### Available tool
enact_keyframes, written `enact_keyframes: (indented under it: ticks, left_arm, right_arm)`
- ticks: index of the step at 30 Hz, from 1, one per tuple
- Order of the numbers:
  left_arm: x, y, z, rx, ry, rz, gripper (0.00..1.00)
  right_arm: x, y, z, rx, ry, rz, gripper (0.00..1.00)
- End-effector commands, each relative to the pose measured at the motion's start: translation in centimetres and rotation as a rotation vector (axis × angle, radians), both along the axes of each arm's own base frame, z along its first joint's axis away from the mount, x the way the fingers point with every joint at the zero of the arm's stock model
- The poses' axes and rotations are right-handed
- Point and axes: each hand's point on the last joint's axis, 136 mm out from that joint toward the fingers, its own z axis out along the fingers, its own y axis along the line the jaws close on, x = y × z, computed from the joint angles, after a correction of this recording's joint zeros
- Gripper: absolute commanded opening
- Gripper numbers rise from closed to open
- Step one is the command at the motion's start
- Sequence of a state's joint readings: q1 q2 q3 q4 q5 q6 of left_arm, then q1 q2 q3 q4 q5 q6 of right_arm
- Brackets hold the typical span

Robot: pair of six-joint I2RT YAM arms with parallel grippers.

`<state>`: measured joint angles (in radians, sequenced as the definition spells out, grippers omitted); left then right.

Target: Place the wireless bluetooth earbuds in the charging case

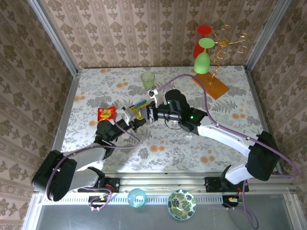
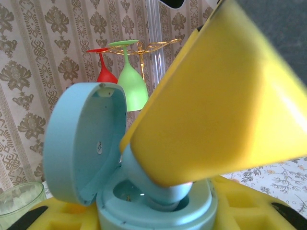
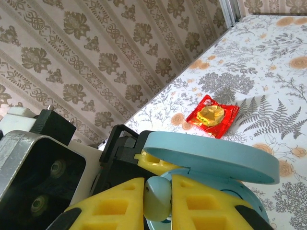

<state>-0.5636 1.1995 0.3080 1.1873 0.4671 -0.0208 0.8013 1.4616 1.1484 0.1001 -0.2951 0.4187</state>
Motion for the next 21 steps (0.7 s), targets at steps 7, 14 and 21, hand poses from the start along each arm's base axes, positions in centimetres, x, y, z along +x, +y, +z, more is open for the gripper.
enact_keyframes:
  ticks: [7,14,21]
  left_arm:
    - [-0.99,-0.2,3.31,-0.049,-0.113,-0.031,0.14]
    - [-1.06,-0.27,3.34,-0.051,-0.109,-0.038,0.14]
    - [-1.01,-0.33,3.0,-0.048,-0.101,-0.039,0.14]
  right_arm:
    - [1.42,-0.7,-1.52,-0.068,0.021,-0.077,0.2]
    - [1.71,-1.02,-1.45,-0.078,0.021,-0.101,0.21]
    - [1.45,-0.95,-1.09,-0.068,0.027,-0.092,0.19]
